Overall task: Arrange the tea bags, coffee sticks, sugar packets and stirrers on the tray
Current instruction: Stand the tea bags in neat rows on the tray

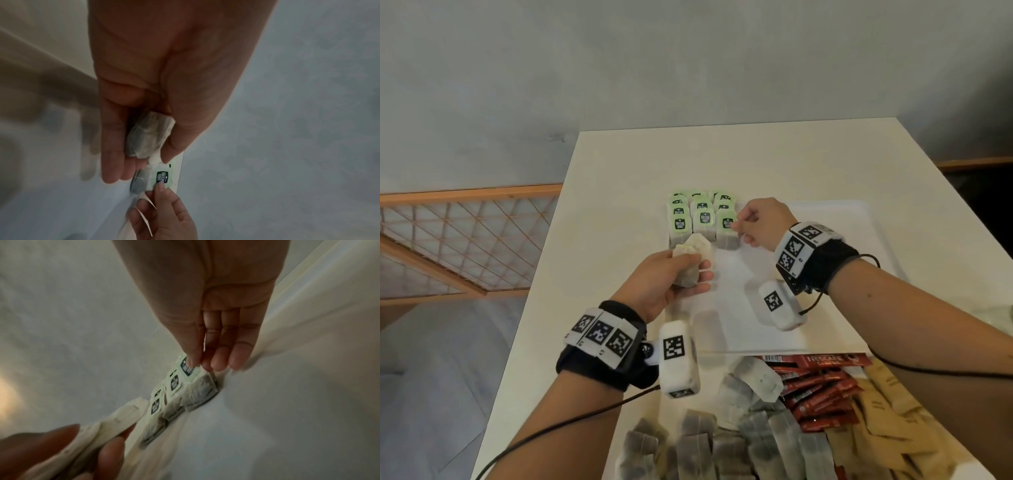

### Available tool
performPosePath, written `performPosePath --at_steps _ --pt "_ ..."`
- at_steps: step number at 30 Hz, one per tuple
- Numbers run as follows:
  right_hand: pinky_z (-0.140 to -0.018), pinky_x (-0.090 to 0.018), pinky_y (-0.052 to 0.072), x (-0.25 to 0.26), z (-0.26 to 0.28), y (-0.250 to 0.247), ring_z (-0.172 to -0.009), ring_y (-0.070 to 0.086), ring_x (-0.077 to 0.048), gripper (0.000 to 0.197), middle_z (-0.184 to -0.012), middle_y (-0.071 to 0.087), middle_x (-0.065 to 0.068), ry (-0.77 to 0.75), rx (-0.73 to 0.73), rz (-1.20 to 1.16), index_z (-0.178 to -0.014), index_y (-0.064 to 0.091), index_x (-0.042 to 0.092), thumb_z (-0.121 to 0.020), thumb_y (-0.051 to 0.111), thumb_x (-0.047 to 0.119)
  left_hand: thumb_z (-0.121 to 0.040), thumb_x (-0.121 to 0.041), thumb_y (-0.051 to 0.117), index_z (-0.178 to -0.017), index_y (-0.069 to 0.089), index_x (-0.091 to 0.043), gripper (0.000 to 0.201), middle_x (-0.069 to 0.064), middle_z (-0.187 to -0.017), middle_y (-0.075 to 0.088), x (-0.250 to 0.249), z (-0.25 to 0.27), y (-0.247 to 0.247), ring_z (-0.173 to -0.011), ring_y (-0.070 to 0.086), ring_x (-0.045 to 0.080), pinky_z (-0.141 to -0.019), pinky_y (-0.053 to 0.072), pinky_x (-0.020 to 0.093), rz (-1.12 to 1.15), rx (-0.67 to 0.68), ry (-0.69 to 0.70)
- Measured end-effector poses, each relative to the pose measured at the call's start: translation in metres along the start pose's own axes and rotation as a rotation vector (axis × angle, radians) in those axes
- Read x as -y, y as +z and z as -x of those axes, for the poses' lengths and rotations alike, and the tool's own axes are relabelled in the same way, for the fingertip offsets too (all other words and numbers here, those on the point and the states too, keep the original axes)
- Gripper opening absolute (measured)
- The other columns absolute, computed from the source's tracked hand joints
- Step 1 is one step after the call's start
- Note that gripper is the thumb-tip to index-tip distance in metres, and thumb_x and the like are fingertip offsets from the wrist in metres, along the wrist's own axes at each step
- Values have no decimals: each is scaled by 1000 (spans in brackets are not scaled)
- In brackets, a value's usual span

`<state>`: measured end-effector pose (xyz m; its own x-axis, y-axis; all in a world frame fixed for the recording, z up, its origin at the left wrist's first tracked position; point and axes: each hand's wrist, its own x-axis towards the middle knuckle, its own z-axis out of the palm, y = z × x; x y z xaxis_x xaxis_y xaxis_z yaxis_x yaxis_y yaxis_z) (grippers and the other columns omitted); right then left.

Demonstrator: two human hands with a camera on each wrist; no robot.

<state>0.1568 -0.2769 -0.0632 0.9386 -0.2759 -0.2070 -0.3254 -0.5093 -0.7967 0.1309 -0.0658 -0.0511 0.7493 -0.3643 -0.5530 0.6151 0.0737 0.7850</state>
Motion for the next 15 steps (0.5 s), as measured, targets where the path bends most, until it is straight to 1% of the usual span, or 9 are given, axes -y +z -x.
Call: performPosePath --at_steps 2,4,5,7,9,11,13,15 --pt "-67 -36 57 2 -2 1 -58 60 -19 16 -73 64 -8 6 12 -4 -77 58 13 -86 71 14 -93 -5 62 -108 61 1 16 13 -94 71 1 -1 0 -80 71 20 -69 62 32 -24 -17 6" --pt "-63 -33 56 3 -1 0 -57 58 -18 14 -76 63 -10 24 18 -30 -82 58 10 -86 71 14 -92 -5 64 -107 62 1 17 11 -88 69 2 -2 0 -75 69 17 -65 62 30 -40 -38 12" --pt "-63 -33 56 2 0 -1 -59 59 -18 15 -78 63 -9 26 8 -41 -86 59 9 -85 73 16 -93 -6 64 -107 61 0 16 9 -86 68 2 -1 1 -71 68 15 -64 62 29 -50 -40 15" --pt "-61 -31 55 2 5 -5 -63 61 -16 23 -81 64 -3 -11 -46 -38 -93 61 11 -83 75 26 -95 -9 62 -104 61 -2 12 7 -82 66 2 0 5 -65 66 12 -62 61 28 -79 -22 24" --pt "-56 -24 49 5 14 -8 -63 61 -13 26 -84 65 3 -79 -82 -54 -94 63 15 -83 74 35 -96 -10 61 -102 61 -4 9 5 -79 65 2 3 9 -61 64 10 -60 60 26 -109 -5 34" --pt "-59 -22 45 10 27 -9 -63 61 -12 25 -86 69 3 -128 -36 -88 -92 65 16 -86 69 40 -95 -9 61 -101 62 -5 7 4 -78 66 1 6 15 -60 63 9 -60 60 26 -144 7 48" --pt "-60 -24 46 15 40 -8 -63 62 -11 25 -82 70 1 -152 73 -82 -91 66 15 -88 65 39 -95 -9 62 -102 63 -6 8 3 -78 66 0 10 23 -61 64 9 -61 60 27 -175 26 63" --pt "-64 -27 49 16 52 -7 -64 63 -11 23 -75 67 1 -169 163 -38 -89 66 12 -90 64 35 -94 -9 62 -103 63 -7 9 3 -78 66 1 13 29 -62 64 9 -62 60 27 -197 44 77"
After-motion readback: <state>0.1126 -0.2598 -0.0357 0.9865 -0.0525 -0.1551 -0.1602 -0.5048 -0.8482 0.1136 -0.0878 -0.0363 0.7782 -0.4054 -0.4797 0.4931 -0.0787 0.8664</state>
